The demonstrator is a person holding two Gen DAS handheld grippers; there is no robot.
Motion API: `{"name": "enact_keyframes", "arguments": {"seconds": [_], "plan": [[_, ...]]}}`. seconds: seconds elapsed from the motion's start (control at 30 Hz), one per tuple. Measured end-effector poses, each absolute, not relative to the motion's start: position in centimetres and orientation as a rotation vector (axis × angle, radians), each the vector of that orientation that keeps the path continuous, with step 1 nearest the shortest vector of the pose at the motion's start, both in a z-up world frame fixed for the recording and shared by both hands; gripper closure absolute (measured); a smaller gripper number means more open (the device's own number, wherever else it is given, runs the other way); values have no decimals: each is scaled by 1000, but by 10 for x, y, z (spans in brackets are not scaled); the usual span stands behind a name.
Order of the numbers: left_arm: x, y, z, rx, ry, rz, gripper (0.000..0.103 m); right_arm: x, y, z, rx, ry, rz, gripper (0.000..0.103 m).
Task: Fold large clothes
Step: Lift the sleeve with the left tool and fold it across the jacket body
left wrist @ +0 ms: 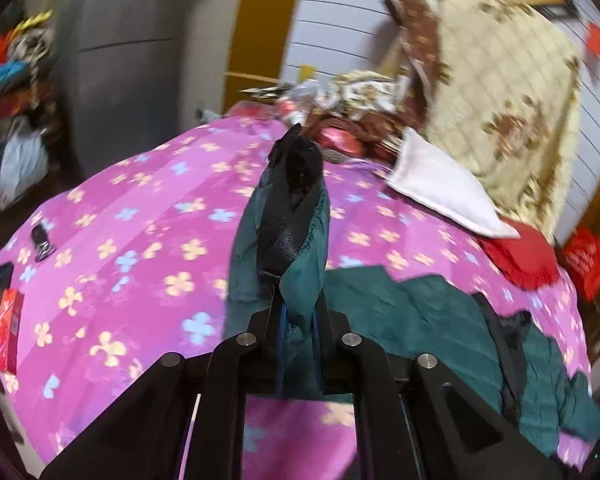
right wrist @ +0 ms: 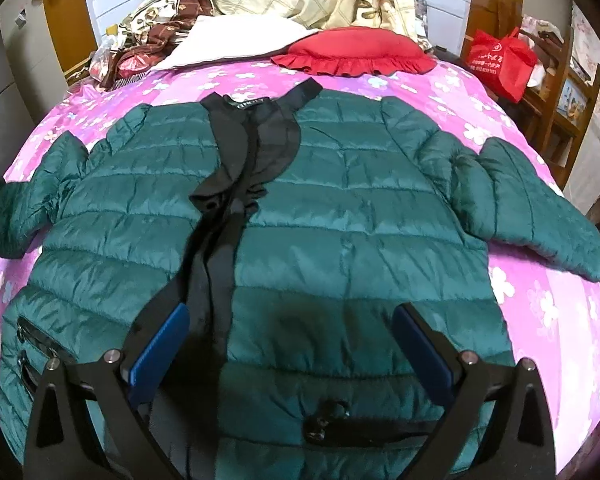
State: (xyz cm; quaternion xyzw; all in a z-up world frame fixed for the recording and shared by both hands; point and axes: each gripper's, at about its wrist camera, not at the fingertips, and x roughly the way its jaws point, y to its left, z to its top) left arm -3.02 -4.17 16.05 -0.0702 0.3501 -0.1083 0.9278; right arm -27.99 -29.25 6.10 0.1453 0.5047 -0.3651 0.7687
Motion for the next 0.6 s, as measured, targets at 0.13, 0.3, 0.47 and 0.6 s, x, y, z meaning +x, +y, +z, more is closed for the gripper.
{"name": "enact_keyframes", "arguments": {"seconds": [0.13, 0.3, 0.47, 0.6], "plan": [[-46, -82, 164, -96, 727, -294, 103, -289, -299, 62, 313, 1092, -818, 0], [-67, -127, 165, -49, 740, -365, 103, -303, -308, 64, 333, 1079, -842, 0], [-81, -169, 159, -19, 769, -418, 103, -314, -315, 64, 352, 1074, -856, 0], [-95, -200, 156, 14, 785, -464, 103, -320, -319, 65, 385, 1057, -862, 0]]}}
